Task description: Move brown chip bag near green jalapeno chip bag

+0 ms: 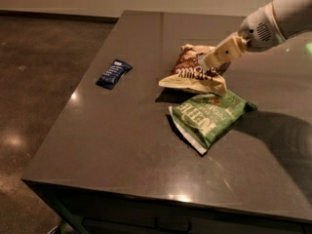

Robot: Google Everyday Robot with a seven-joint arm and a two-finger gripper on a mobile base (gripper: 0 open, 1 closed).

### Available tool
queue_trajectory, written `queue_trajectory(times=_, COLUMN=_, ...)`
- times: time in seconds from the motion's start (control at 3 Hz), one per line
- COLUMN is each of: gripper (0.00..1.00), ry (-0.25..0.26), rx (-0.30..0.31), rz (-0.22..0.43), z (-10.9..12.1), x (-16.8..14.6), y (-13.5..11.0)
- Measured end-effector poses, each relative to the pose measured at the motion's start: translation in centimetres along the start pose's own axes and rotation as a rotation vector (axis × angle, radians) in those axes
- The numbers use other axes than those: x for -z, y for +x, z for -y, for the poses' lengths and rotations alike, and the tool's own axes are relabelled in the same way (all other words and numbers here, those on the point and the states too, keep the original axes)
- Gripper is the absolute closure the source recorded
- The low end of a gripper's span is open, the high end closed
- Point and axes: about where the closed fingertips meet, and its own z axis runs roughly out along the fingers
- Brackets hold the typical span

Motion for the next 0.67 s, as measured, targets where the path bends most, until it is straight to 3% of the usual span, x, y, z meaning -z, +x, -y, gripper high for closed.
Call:
queue_trajectory(times=0.33, gripper=0.0, ry=-0.002, rx=0.001, rz=-0.001, z=-0.04, x=-0.15, y=-0.03)
queue_trajectory(times=0.67, gripper=0.0, ry=-0.003, rx=0.001, rz=-0.001, z=-0.05, x=-0.16, y=-0.03)
